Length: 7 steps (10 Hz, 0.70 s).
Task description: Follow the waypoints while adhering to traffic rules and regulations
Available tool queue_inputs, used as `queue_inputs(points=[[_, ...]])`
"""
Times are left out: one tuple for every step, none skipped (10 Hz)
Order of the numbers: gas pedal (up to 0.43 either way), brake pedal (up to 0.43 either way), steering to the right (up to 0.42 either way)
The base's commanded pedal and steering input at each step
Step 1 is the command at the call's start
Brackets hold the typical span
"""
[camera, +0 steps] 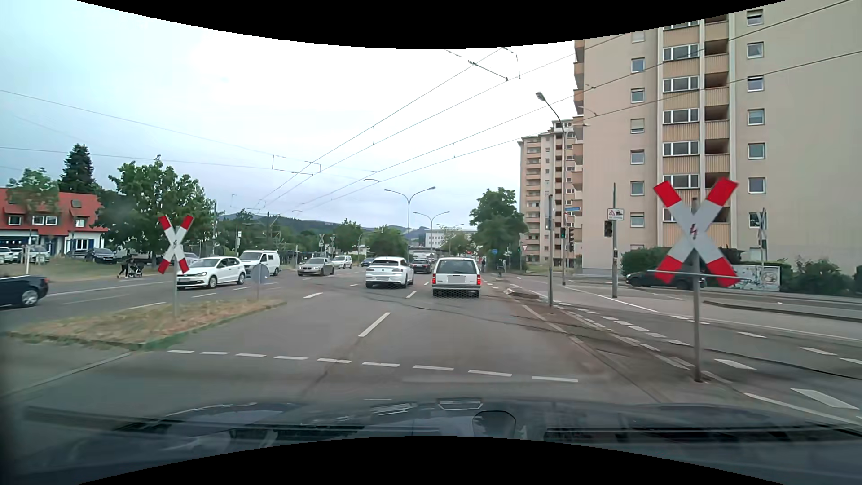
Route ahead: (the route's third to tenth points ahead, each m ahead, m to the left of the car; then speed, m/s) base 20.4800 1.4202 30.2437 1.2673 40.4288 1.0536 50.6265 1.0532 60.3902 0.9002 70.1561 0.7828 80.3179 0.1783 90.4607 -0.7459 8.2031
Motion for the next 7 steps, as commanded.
queue_inputs(points=[[0.228, 0.000, -0.013], [0.228, 0.000, -0.009], [0.220, 0.000, -0.005], [0.209, 0.000, -0.005], [0.197, 0.000, -0.003], [0.197, 0.000, 0.000], [0.189, 0.000, 0.002]])
